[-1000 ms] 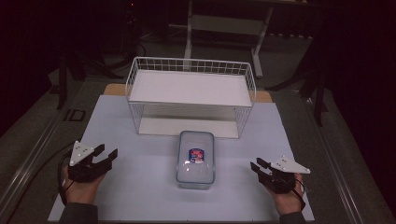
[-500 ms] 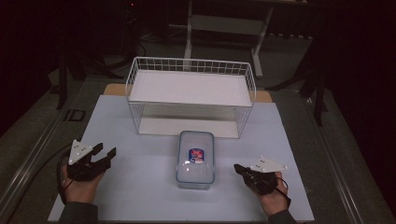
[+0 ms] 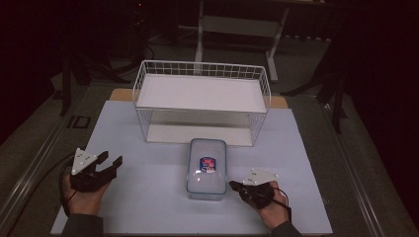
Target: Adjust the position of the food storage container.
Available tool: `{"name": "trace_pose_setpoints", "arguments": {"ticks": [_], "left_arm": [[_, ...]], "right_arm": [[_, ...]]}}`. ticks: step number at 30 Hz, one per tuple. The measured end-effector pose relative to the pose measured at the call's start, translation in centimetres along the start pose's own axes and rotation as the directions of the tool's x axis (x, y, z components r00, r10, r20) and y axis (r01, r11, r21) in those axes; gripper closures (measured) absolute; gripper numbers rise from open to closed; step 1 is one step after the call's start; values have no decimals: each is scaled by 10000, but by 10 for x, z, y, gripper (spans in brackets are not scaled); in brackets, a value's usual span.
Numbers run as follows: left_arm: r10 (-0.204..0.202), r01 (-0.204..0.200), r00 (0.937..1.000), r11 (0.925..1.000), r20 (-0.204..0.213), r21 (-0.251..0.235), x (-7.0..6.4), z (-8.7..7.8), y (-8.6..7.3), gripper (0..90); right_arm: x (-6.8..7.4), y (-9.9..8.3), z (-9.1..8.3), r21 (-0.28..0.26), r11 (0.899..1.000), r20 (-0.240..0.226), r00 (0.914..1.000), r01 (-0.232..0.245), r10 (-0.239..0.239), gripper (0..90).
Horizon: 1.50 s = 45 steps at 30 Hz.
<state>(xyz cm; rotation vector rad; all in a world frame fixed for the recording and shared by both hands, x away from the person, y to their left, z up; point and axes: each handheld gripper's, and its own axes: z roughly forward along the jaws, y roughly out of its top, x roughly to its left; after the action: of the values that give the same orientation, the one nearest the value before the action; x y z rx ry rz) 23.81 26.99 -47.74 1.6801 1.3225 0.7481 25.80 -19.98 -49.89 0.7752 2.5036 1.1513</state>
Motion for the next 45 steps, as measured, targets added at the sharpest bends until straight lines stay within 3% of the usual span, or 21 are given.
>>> {"name": "trace_pose_setpoints", "arguments": {"ticks": [9,17,25,36,45], "left_arm": [[27,-27,10000,10000,-7,9,-1,1,0,462],[56,-56,10000,10000,35,43,-1,1,0,462],[75,-75,9999,10000,69,56,-1,1,0,462],[102,-103,9998,9999,146,76,-1,1,0,467],[265,-270,9991,9995,317,153,-3,2,0,491]], "right_arm": [[2,1,1,45,10000,-157,9999,-27,28,899],[17,9,8,58,9993,-708,9968,363,-358,899],[40,26,26,108,9937,-1304,9854,1120,-1096,898],[61,49,54,-15,9863,-1699,9719,1652,-1630,899],[71,67,77,-63,9838,-1643,9703,1792,-1778,898]]}}
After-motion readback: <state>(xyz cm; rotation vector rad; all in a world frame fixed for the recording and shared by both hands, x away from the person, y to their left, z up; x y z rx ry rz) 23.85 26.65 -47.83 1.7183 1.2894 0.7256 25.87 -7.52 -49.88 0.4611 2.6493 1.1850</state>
